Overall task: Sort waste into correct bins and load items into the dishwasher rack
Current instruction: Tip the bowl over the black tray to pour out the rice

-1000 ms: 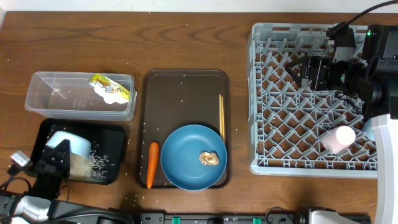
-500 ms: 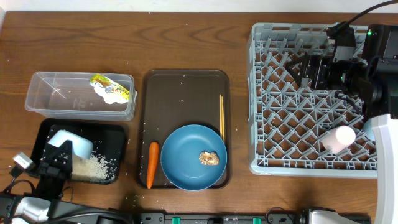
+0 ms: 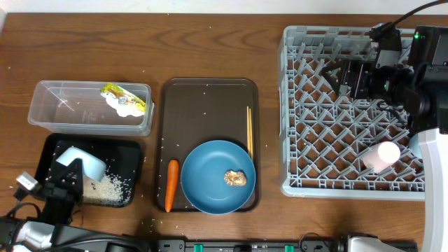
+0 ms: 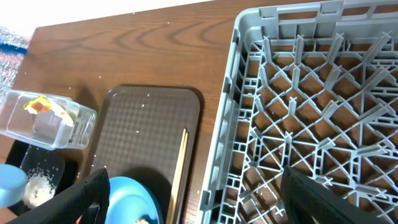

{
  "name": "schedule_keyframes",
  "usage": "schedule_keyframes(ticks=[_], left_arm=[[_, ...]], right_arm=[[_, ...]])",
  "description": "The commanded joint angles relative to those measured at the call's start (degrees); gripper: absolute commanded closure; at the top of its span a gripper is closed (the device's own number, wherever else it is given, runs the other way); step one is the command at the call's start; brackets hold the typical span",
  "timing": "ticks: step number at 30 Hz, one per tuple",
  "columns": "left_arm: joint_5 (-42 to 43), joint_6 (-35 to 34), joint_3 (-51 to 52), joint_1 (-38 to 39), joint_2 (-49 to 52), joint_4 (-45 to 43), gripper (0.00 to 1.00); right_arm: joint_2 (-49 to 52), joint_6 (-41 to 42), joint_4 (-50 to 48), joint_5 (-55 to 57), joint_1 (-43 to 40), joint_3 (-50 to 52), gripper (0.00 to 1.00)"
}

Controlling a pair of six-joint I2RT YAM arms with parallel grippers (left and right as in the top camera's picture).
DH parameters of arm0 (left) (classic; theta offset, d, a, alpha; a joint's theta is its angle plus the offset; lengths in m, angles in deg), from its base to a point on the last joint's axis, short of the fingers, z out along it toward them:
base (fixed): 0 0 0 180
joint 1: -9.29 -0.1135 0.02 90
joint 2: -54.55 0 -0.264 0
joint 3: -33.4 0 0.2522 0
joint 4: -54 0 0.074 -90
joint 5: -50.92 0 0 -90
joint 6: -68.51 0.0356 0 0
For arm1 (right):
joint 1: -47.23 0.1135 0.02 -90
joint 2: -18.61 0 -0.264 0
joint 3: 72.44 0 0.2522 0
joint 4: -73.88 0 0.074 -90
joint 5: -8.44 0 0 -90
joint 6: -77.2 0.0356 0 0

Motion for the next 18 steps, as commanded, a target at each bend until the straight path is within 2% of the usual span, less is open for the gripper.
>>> schedule_keyframes(ticks=[1, 3, 6, 8, 10, 11, 12, 13, 14, 15, 18], left_arm=[[-0.48, 5.86, 0.76, 1.14, -0.02, 0.55, 0.94], [1.51, 0.0, 0.72, 1.16, 0.04, 0.96, 0.94], [-0.76, 1.62, 0.74, 1.6, -0.04, -0.74, 0.94], [1.55, -1.42, 0.74, 1.55, -0.04, -0.57, 0.93], [-2.27, 2.05, 0.76, 1.73, -0.04, -3.34, 0.94], [-4.13, -3.04, 0.74, 1.49, -0.04, -3.82, 0.94], [-1.27, -7.34, 0.74, 1.4, -0.02, -4.46, 0.94], [1.62, -6.78, 0.76, 1.57, -0.04, -5.31, 0.94], [0.0, -4.44, 0.76, 2.03, -0.24, -6.71, 0.94], [-2.34, -5.18, 0.76, 2.05, -0.22, -6.95, 0.94], [1.6, -9.97, 0.68, 2.51, -0.24, -7.02, 0.94]], right_arm=[[-0.07, 0.92, 0.26, -0.26, 0.96, 0.0, 0.2], [-0.07, 0.94, 0.13, -0.26, 0.96, 0.0, 0.2], [-0.07, 0.92, 0.02, -0.24, 0.96, 0.0, 0.2], [-0.04, 0.92, -0.42, -0.26, 0.96, 0.0, 0.2], [-0.04, 0.92, -0.68, -0.24, 0.96, 0.0, 0.2], [-0.04, 0.92, -1.01, -0.24, 0.96, 0.0, 0.19], [-0.04, 0.92, -1.38, -0.24, 0.96, 0.0, 0.19], [-0.04, 0.92, -1.55, -0.24, 0.96, 0.0, 0.19], [-0.04, 0.92, -1.6, -0.24, 0.96, 0.0, 0.19], [-0.04, 0.92, -1.73, -0.24, 0.96, 0.0, 0.19], [-0.04, 0.92, -1.99, -0.24, 0.96, 0.0, 0.2]])
